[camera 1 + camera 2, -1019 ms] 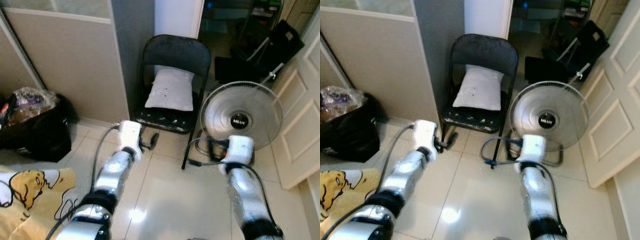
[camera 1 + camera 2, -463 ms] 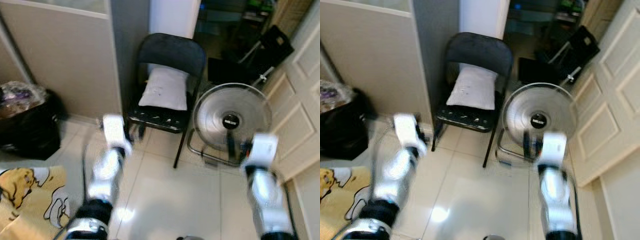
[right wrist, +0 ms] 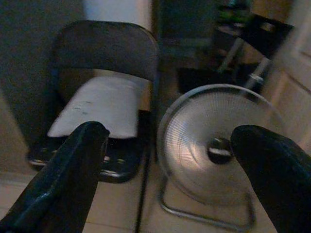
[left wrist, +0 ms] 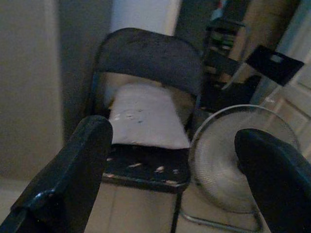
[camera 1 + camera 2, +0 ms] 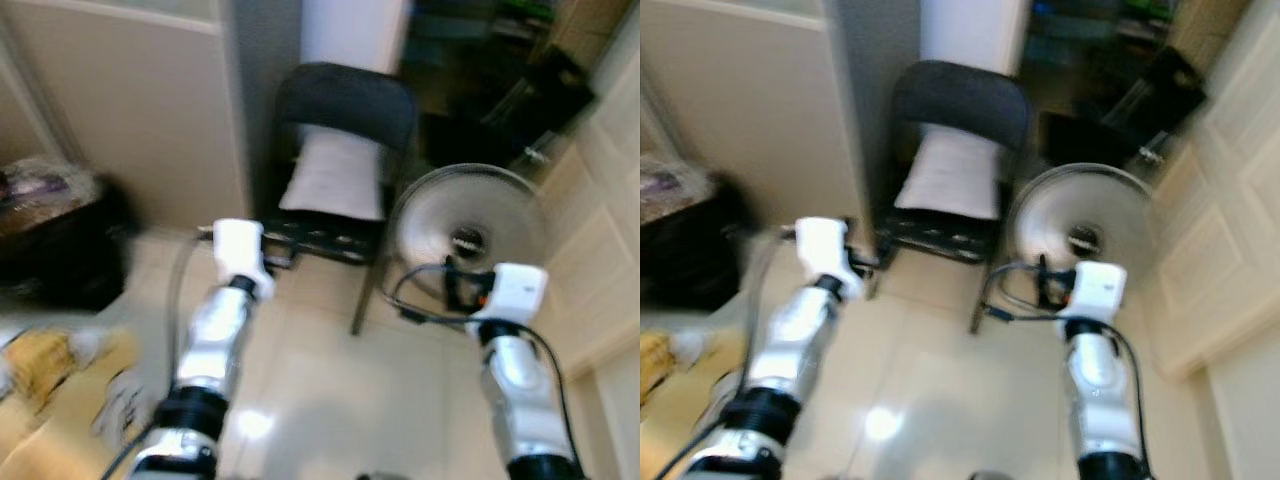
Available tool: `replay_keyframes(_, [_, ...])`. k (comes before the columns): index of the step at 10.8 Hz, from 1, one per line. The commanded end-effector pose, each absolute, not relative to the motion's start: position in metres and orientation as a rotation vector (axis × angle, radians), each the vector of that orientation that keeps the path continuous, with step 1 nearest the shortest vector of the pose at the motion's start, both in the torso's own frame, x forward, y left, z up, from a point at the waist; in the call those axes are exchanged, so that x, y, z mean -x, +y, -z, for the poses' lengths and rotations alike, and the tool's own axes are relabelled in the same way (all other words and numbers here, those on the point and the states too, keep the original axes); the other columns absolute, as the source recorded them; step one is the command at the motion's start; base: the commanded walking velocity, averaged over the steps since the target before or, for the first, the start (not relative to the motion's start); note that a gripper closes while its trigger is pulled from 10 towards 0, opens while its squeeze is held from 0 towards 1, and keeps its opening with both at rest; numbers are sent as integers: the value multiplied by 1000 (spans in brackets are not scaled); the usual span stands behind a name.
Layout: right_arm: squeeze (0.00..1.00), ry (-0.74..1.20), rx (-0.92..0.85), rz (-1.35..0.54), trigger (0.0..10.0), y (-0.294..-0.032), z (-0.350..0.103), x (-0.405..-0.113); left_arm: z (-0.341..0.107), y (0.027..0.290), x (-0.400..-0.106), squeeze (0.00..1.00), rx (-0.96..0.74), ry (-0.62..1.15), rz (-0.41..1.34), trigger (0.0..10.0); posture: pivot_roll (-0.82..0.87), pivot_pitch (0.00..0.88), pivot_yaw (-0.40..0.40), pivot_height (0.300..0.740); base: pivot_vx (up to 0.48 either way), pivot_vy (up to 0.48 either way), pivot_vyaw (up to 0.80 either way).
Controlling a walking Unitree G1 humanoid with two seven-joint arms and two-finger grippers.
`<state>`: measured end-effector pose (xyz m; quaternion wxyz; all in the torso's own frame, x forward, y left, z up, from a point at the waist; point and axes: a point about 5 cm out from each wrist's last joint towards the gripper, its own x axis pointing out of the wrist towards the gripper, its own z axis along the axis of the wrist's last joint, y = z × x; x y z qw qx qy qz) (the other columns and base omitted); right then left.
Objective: Clean up the room
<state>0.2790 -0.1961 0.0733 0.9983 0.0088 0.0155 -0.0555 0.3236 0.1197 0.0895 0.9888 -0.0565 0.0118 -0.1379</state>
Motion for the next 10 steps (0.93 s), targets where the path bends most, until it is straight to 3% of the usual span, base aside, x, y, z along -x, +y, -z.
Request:
replay_keyframes(1, [0,42,-39,96,10000,-190,-72,-282,-88,130,-324,0,105,42,252,10000,-89,0,-13,740,0,480,638])
replay_keyframes(2, [0,54,-47,85,10000,-189,-68,-282,-85,132,-326,0,66,62,246,10000,-91,0,-6,740,0,480,581])
replay_keyframes(8, [0,97,-68,64,10000,-194,-57,-276,-66,139,-323,0,119,156,160,10000,-122,0,21,740,0,0,507])
replay_keyframes(10, [0,93,-87,47,10000,-193,-58,-278,-70,134,-322,0,120,127,184,10000,-123,0,31,740,0,452,475])
